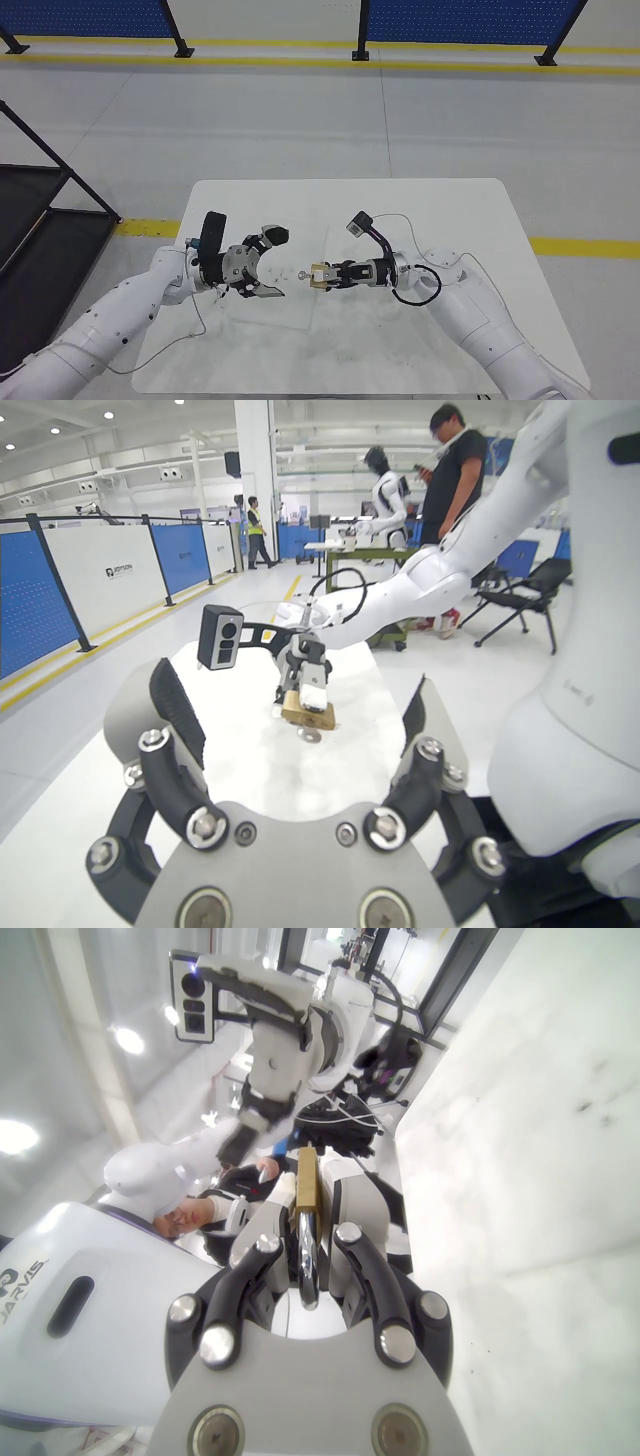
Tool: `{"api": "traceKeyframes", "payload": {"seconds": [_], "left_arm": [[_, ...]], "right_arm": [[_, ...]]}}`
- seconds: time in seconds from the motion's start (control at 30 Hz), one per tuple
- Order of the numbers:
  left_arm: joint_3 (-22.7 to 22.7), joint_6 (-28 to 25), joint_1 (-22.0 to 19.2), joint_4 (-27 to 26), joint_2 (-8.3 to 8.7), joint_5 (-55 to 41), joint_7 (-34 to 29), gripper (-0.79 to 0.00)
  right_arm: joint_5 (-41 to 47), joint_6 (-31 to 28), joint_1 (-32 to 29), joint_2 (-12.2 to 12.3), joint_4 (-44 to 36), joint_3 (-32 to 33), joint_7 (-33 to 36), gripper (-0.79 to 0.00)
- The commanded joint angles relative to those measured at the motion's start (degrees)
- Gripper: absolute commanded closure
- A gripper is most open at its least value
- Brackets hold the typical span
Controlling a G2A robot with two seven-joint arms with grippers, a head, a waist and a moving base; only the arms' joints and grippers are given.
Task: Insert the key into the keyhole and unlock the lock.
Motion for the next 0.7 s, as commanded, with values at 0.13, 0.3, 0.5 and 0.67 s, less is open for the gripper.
{"api": "traceKeyframes", "payload": {"seconds": [0.13, 0.3, 0.5, 0.67], "left_arm": [[1.10, -0.01, -0.39, 0.20, 0.23, -0.27, -0.09, -0.785], [1.10, 0.31, -0.09, 0.46, 0.16, -1.37, -0.36, -0.785], [2.62, -0.01, -0.15, 0.69, 0.82, -22.27, -12.73, -0.785], [4.50, -0.01, -2.33, -1.89, 3.05, -43.95, -30.86, -0.785]], "right_arm": [[0.00, 0.00, 0.00, 0.00, 0.00, 0.00, 0.00, 0.000], [0.00, 0.00, 0.00, 0.00, 0.00, 0.00, 0.00, 0.000], [0.00, 0.00, 0.00, 0.00, 0.00, 0.00, 0.00, 0.000], [0.00, 0.00, 0.00, 0.00, 0.00, 0.00, 0.00, 0.000]]}}
